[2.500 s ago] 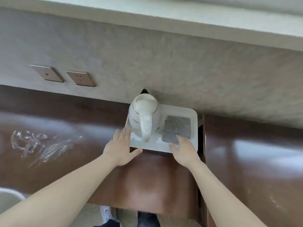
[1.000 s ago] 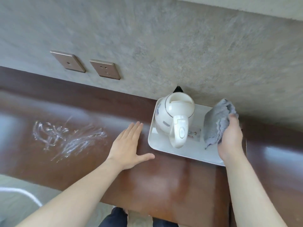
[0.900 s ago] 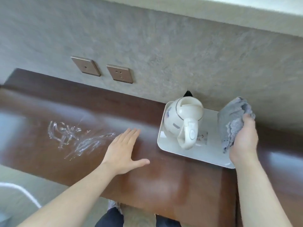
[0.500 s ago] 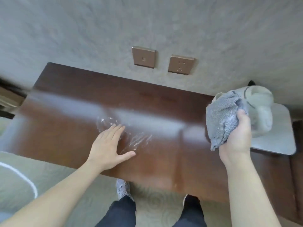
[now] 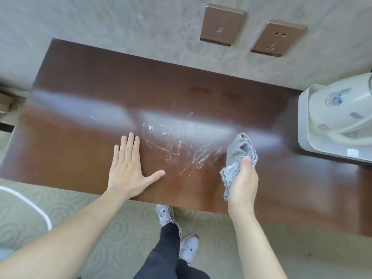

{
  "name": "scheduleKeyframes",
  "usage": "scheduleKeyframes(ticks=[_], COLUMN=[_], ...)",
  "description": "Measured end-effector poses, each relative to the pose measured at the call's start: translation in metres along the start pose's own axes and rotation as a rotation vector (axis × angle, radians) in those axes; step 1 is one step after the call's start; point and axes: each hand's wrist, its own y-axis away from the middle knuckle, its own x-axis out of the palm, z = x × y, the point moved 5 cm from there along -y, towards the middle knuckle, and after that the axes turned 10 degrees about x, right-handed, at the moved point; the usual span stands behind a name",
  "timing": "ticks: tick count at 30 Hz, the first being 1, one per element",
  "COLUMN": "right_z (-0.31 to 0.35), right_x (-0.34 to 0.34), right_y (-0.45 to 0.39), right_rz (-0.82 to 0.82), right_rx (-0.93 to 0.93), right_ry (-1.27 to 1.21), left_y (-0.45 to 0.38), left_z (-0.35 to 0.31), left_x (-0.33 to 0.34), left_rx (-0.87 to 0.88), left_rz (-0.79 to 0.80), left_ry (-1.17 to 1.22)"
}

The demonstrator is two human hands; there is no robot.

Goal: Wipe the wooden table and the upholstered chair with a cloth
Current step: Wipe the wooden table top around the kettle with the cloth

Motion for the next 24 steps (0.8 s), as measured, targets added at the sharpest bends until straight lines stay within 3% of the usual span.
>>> scheduleKeyframes(ticks=[5, 9, 12, 16, 19, 24], right_z=[-0.026, -0.045, -0.055, -0.081, -0.11, -0.122], right_x=[-0.005, -0.014, -0.014, 0.021, 0.057, 0.078], right_y=[0.009, 0.009, 0.019, 0.043, 0.057, 0.052], right_rz=[-0.075, -0.248, -0.317, -0.155, 0.015, -0.034], right_rx=[-0.231, -0.292, -0.439, -0.699, -0.692, -0.623], right_ry=[0.071, -0.027, 0.031, 0.28, 0.595, 0.893], left_y=[-0.007, -0.007, -0.008, -0.009, -0.01, -0.01], left_z=[-0.003, -0.001, 0.001, 0.003, 0.003, 0.003], left_x=[0.015, 0.019, 0.02, 0.021, 0.022, 0.022], left_rx=[-0.025, -0.013, -0.002, 0.006, 0.013, 0.016], left_rz=[-0.055, -0.103, -0.134, -0.154, -0.162, -0.169], left_ry=[-0.077, -0.106, -0.084, -0.074, -0.089, -0.116])
